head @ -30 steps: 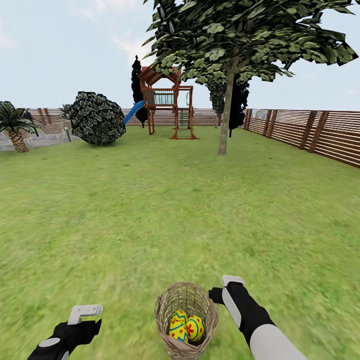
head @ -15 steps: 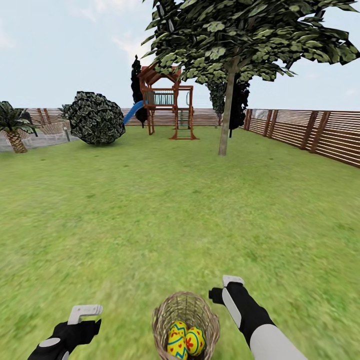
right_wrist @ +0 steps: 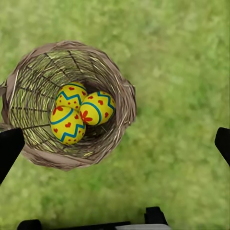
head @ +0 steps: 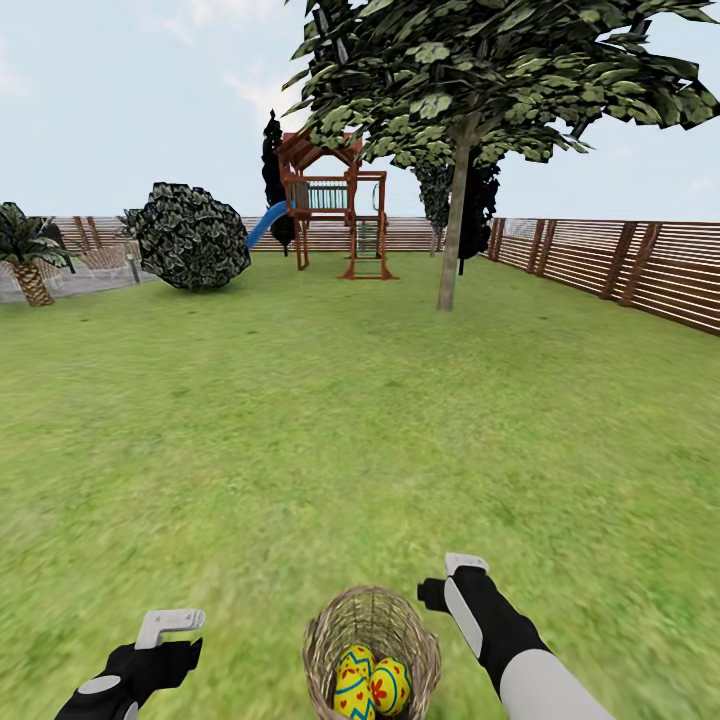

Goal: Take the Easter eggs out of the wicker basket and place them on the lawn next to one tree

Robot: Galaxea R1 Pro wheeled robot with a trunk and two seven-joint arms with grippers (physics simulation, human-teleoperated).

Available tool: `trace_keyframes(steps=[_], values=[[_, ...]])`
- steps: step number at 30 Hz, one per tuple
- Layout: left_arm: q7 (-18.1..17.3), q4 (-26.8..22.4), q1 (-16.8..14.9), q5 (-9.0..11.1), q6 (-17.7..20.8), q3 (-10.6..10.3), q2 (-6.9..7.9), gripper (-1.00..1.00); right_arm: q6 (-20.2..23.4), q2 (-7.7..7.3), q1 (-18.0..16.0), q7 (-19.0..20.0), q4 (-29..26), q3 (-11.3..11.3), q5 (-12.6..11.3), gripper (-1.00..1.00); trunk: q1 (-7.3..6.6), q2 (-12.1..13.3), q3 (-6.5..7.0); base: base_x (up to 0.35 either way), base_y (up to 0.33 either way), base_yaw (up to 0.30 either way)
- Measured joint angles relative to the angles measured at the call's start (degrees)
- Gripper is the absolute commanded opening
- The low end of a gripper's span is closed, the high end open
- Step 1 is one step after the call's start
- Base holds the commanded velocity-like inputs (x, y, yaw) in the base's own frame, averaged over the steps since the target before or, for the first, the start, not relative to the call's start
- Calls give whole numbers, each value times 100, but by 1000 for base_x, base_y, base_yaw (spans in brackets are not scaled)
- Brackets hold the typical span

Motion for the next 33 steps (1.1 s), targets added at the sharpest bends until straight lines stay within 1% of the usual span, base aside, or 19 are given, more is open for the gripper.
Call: trace_keyframes(steps=[6,33], values=[[2,-3,0,3,-1,8,0,100,0,2,0,0,35,0,0,100,0,0,0,0,0,0],[-3,-4,4,12,-8,15,11,100,2,6,-1,8,339,-1,0,100,594,-1085,-487,0,0,0]])
